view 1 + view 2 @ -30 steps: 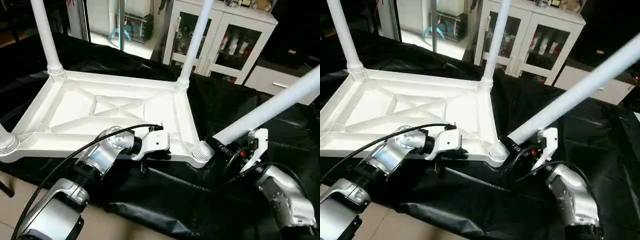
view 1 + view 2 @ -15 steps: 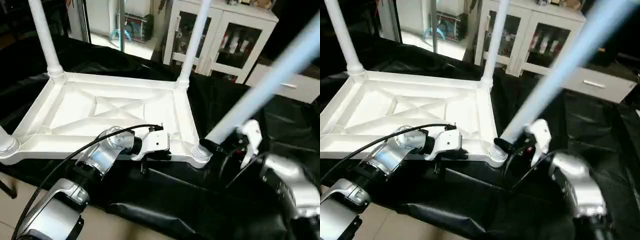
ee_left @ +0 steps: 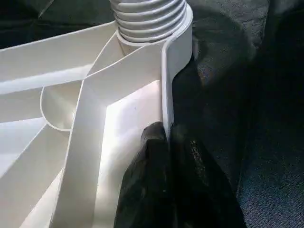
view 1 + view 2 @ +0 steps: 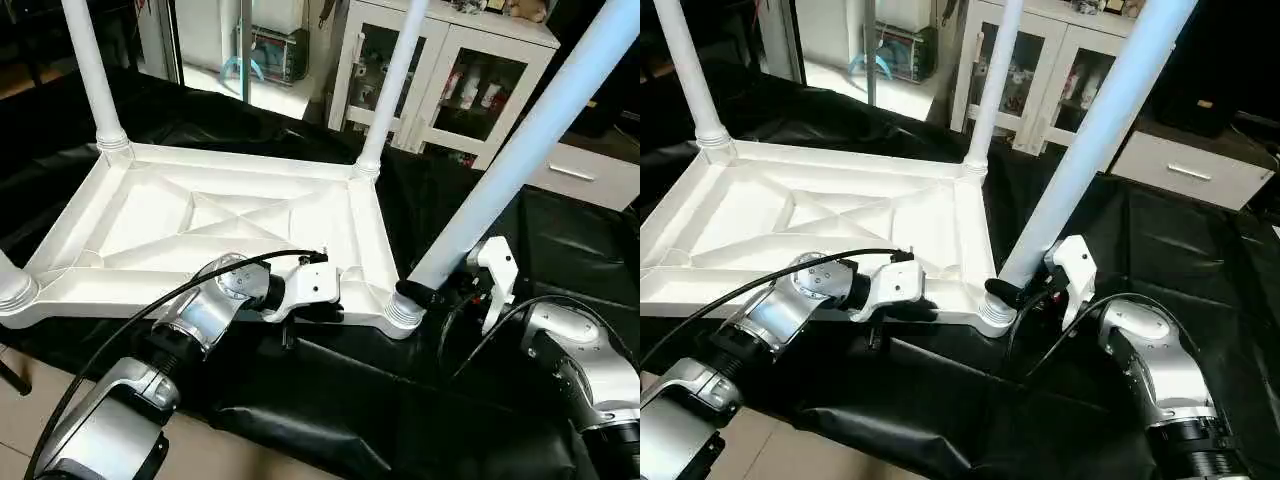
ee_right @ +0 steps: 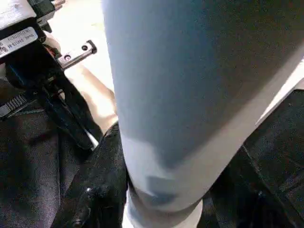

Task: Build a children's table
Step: Rotate table base

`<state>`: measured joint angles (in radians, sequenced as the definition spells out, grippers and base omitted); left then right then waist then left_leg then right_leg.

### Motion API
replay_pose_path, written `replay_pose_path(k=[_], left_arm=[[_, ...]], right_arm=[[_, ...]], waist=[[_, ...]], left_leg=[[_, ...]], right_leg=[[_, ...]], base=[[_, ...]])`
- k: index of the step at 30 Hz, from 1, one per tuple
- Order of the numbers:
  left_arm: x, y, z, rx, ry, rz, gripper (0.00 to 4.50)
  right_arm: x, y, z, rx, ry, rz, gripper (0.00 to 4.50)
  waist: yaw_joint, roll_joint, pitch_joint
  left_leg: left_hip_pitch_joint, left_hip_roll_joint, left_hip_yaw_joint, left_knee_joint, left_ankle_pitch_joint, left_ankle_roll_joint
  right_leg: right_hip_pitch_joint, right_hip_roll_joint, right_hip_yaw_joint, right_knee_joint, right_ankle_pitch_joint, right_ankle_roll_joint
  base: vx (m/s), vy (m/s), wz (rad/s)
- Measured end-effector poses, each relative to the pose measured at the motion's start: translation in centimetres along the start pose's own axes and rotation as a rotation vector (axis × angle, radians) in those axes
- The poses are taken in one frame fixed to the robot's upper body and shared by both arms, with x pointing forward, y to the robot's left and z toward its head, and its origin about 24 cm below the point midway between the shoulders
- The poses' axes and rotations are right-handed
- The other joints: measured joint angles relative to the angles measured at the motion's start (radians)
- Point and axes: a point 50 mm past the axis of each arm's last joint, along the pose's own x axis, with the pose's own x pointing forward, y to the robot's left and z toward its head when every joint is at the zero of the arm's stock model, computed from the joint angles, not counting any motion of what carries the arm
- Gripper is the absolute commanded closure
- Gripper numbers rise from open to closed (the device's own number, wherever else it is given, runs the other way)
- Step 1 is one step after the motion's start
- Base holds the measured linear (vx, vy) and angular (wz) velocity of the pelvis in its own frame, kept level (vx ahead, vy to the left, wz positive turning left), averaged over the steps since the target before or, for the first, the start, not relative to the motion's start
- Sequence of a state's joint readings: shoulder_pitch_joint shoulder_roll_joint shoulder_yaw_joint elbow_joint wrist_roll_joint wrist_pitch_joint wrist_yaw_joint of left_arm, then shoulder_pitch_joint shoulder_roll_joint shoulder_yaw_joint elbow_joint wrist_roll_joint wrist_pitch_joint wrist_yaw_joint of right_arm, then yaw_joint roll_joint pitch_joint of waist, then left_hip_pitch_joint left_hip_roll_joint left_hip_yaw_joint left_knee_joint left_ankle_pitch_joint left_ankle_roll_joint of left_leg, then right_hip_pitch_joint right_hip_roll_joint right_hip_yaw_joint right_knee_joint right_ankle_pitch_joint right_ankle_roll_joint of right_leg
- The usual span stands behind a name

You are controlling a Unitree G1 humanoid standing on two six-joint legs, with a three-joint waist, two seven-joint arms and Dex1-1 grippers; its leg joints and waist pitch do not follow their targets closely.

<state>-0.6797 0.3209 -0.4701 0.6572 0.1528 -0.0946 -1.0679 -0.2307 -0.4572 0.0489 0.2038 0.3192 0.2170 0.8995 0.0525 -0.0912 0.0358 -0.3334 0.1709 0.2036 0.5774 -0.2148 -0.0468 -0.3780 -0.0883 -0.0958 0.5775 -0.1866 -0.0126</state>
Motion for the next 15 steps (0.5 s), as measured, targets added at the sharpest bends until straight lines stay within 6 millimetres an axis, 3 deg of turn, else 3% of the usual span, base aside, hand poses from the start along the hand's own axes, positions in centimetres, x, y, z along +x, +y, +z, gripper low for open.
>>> replay_pose_path(k=[13,15], left_arm=[[0.00,0.00,0.00,0.000,0.000,0.000,4.50],[-0.31,0.02,-0.19,-0.002,0.003,0.005,4.50]], right_arm=[[0.00,0.00,0.00,0.000,0.000,0.000,2.66],[0.70,-0.43,0.57,0.024,0.011,0.019,2.66]], waist=[[-0.001,0.000,0.000],[-0.007,-0.002,0.002]], left_leg=[[0.000,0.000,0.000,-0.001,0.000,0.000],[0.001,0.000,0.000,-0.001,0.000,0.000]], right_leg=[[0.000,0.000,0.000,-0.001,0.000,0.000],[0.000,0.000,0.000,0.000,0.000,0.000]], base=[[0.000,0.000,0.00],[0.000,0.000,0.00]])
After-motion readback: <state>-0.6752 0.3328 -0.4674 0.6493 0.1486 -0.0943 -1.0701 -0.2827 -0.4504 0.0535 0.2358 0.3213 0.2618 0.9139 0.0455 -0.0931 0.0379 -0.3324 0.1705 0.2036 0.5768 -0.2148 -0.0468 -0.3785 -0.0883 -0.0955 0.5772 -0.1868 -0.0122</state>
